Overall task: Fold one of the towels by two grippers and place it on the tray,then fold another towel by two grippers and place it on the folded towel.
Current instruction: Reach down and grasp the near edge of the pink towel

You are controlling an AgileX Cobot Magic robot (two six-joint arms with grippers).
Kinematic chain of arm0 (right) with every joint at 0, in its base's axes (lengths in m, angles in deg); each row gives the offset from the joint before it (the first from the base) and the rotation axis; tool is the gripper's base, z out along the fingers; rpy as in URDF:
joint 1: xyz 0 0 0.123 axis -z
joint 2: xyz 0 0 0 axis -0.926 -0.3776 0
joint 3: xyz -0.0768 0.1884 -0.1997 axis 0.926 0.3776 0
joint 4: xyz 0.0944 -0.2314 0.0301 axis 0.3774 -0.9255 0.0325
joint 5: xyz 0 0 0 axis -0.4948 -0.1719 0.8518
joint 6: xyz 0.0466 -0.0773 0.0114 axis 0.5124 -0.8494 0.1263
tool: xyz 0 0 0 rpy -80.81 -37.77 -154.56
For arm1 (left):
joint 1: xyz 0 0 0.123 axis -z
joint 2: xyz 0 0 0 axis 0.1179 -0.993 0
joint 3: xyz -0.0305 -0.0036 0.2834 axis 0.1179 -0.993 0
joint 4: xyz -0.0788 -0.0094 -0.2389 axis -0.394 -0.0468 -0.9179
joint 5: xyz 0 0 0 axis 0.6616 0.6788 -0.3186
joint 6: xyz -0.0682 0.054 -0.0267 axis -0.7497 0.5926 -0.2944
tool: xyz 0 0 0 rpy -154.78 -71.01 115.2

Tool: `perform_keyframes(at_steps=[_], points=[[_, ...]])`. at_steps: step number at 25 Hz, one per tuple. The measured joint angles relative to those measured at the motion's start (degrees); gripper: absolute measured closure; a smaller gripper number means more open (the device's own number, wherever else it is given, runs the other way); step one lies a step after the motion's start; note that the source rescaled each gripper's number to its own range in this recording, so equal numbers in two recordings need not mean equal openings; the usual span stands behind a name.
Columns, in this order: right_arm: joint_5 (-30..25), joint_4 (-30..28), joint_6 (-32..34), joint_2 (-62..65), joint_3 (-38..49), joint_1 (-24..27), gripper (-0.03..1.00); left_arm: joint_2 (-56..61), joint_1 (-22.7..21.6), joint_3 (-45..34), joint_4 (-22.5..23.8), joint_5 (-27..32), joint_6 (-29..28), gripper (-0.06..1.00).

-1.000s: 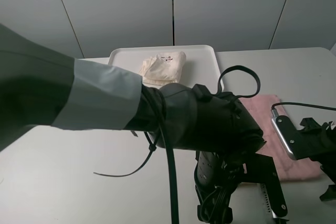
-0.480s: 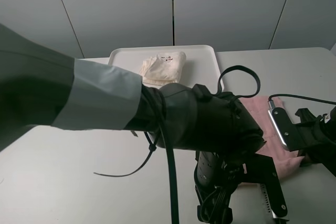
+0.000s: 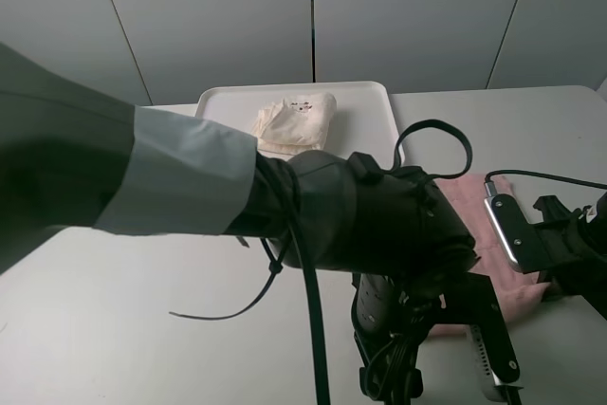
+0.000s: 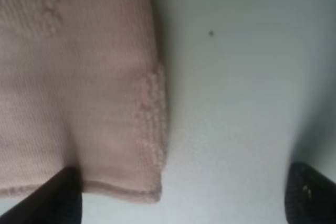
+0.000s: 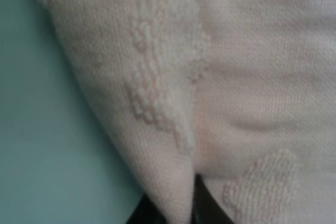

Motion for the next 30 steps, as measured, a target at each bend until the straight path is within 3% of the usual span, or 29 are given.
perform_keyframes(at_steps=[15, 22, 24, 30], points=[[0.0, 0.0, 0.1, 0.0, 0.0, 0.0, 0.95, 0.0, 0.0, 0.0, 0.1, -2.4, 1.5, -0.05], [0.0, 0.0, 0.3, 0.0, 0.0, 0.0, 0.95, 0.0, 0.0, 0.0, -3.2, -2.2, 4.8, -0.03], [0.0, 0.0, 0.3, 0.0, 0.0, 0.0, 0.95, 0.0, 0.0, 0.0, -3.8, -2.2, 5.1, 0.02], [0.0, 0.0, 0.3, 0.0, 0.0, 0.0, 0.95, 0.0, 0.0, 0.0, -3.9, -2.1, 5.4, 0.31]])
